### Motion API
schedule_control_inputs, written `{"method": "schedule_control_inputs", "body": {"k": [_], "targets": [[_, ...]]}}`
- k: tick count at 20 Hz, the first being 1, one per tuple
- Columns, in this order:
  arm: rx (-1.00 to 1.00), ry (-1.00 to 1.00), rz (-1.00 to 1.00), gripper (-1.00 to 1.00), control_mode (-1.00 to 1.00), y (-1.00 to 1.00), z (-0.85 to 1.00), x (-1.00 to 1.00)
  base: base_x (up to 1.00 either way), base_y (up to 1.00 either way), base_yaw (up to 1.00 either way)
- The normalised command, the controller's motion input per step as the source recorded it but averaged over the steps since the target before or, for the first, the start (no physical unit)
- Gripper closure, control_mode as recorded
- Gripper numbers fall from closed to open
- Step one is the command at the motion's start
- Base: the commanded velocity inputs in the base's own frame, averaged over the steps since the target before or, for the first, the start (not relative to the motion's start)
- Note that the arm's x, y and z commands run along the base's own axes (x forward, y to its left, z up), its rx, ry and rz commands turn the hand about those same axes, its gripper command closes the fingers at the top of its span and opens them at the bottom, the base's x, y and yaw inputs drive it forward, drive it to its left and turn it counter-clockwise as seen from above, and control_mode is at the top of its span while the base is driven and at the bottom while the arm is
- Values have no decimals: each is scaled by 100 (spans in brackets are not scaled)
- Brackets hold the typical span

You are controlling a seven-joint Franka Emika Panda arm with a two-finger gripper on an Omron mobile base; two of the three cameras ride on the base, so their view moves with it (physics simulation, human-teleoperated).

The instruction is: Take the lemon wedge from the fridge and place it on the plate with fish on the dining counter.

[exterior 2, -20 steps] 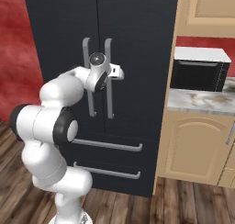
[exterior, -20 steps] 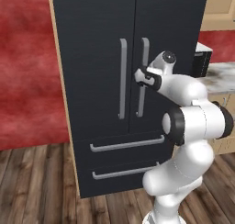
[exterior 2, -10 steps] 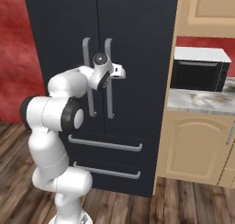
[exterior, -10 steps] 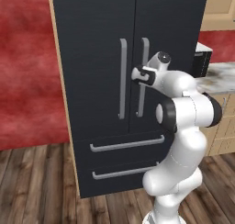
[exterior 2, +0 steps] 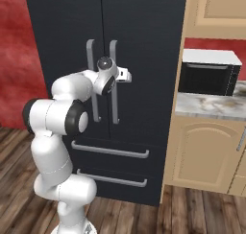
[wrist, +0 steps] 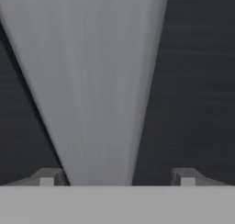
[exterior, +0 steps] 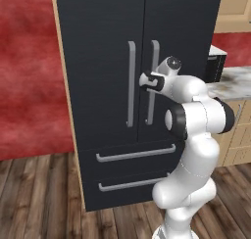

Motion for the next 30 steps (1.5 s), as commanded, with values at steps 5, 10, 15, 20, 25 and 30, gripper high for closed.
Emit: {"method": "schedule_control_inputs", "body": {"k": [5,10,15,20,25,30], "targets": [[0,1,0,100,-100,0,0,1,0,0,0],[0,0,0,100,-100,0,0,-5,0,0,0],[0,-8,-3,100,-100,-36,0,-69,0,0,0],[1,-18,-10,100,-100,-85,18,-100,0,0,0],[6,-16,-15,100,-100,-100,30,-100,0,0,0],[11,-8,-22,100,-100,-100,43,-100,0,0,0]]}}
